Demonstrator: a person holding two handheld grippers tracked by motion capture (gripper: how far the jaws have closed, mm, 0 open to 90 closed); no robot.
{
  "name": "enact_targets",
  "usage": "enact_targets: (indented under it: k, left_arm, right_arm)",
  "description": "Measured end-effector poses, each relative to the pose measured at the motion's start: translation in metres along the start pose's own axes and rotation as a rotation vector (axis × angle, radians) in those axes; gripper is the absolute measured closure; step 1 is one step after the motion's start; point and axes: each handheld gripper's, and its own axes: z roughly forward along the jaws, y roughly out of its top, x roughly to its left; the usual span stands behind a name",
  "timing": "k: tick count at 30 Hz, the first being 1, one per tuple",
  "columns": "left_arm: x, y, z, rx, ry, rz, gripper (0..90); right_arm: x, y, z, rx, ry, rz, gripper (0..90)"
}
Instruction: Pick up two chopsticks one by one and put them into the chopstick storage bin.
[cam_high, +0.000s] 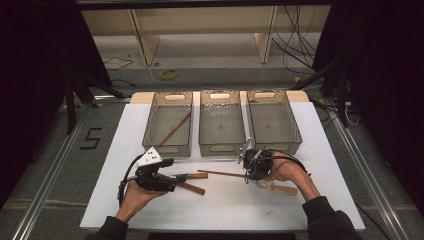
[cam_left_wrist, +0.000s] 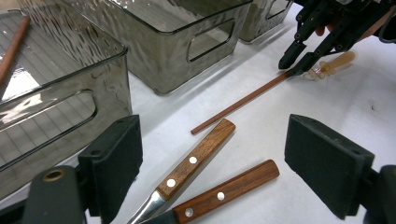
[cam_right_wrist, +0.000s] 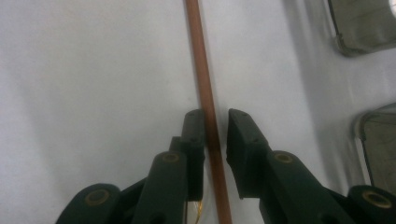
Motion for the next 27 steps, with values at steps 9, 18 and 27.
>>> enact_targets:
  k: [9, 18, 27]
  left_arm:
    - [-0.001, 0.000, 0.000, 0.001, 0.001, 0.003, 18.7]
    - [-0.001, 0.000, 0.001, 0.006, -0.004, 0.005, 18.9]
    - [-0.003, 0.003, 0.000, 0.006, -0.007, 0.017, 19.2]
  right_arm:
    - [0.001, 0.001, 0.002, 0.013, 0.010, -0.011, 80.9]
    - [0.003, 0.001, 0.002, 0.009, 0.005, -0.069, 84.4]
    - [0.006, -0.001, -0.011, -0.069, -0.020, -0.078, 84.6]
